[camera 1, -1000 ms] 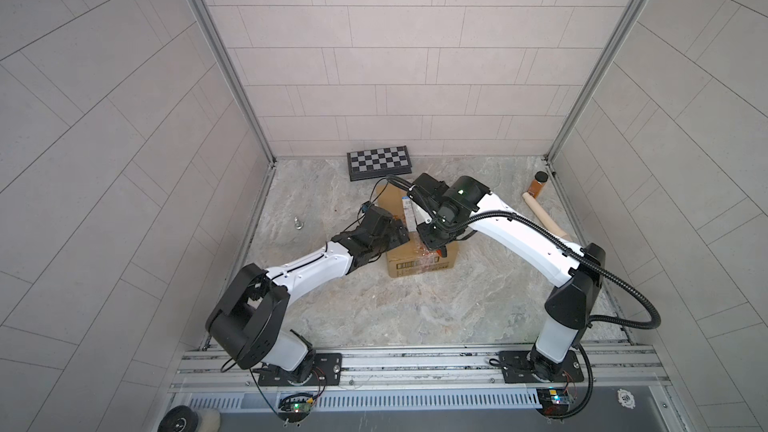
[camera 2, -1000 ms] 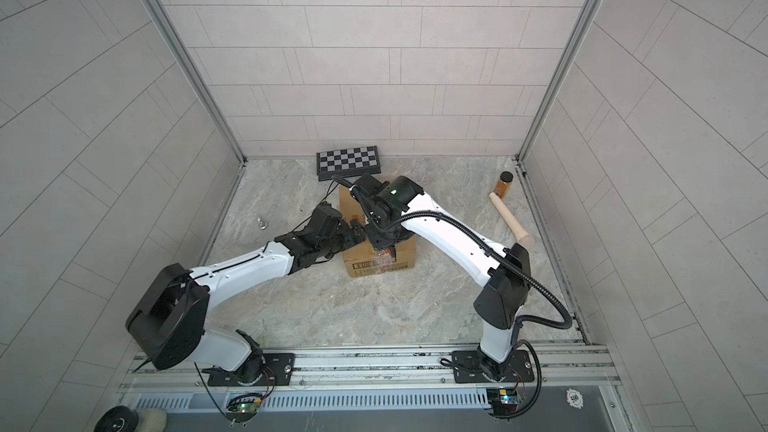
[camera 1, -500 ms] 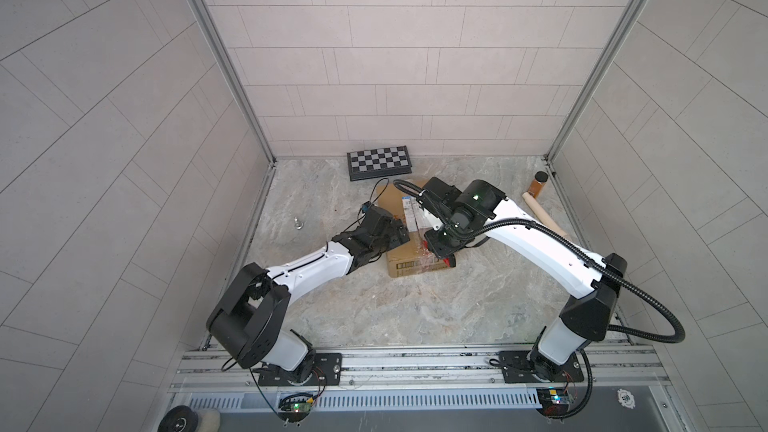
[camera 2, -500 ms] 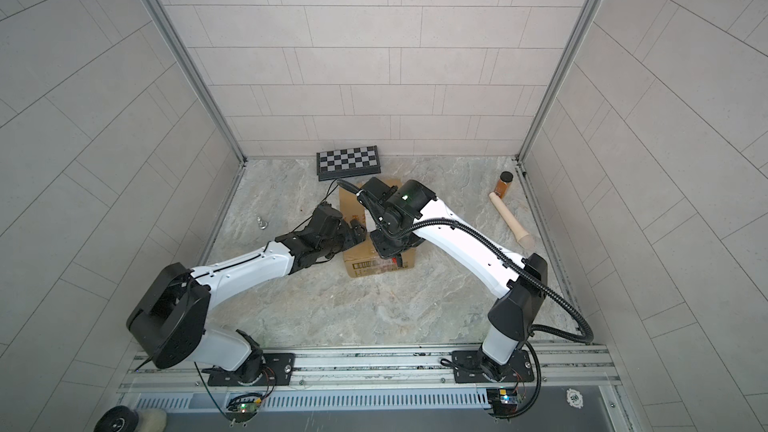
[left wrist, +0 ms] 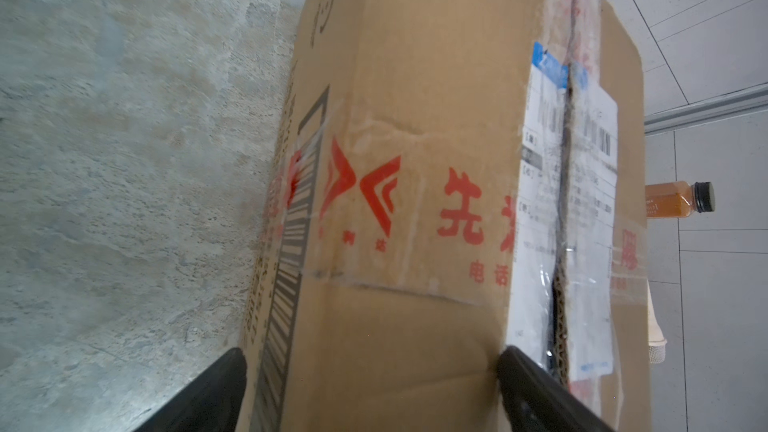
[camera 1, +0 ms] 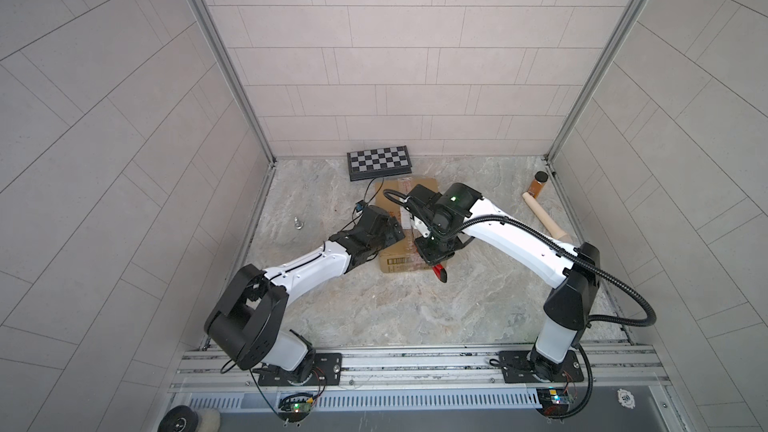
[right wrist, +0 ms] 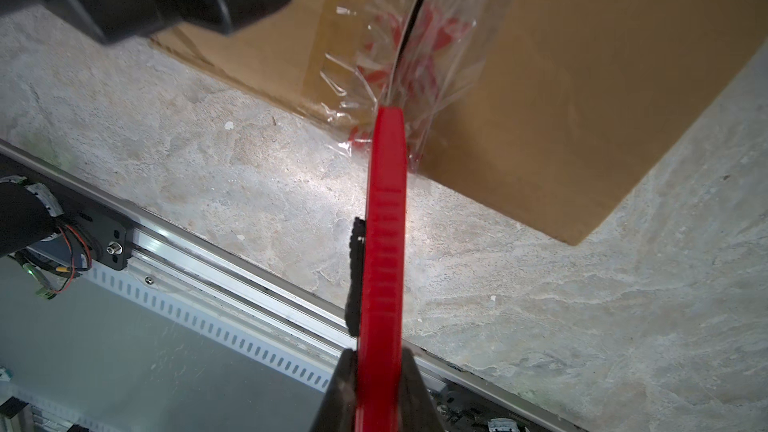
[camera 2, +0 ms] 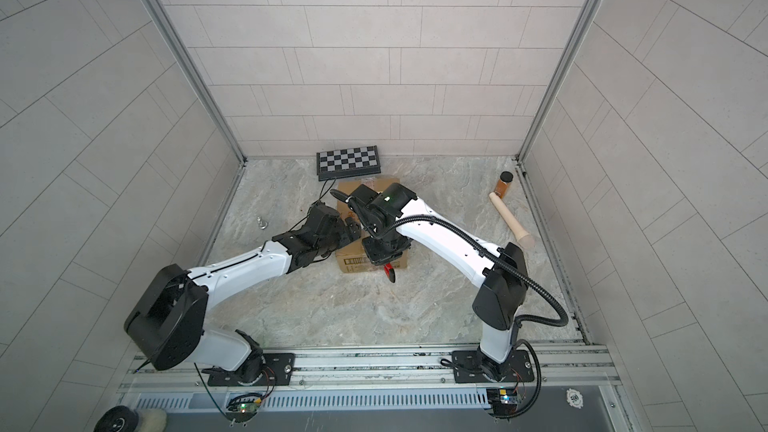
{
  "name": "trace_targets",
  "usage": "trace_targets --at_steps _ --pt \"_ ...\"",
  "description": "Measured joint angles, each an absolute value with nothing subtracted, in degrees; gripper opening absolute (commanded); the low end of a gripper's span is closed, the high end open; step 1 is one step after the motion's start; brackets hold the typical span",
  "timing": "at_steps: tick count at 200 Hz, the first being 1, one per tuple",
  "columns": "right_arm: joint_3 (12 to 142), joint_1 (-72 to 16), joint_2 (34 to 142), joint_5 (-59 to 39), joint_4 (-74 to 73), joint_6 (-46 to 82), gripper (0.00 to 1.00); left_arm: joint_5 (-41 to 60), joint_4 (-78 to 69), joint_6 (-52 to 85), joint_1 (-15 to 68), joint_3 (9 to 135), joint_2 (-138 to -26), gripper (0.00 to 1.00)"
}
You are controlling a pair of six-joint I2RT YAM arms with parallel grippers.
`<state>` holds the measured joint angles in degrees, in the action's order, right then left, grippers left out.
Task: Unpack the express box
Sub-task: 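Continue slicing the seam tape to the box edge nearest the robot with the right gripper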
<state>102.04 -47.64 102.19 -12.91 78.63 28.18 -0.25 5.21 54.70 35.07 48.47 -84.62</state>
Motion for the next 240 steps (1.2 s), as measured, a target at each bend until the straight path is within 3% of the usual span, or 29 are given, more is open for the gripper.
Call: trace_targets --at_steps 240 --pt "107.6 -47.1 102.7 -14.0 85.1 25.2 0.0 -0.3 3.1 55.7 35.2 46.7 -82.8 0.97"
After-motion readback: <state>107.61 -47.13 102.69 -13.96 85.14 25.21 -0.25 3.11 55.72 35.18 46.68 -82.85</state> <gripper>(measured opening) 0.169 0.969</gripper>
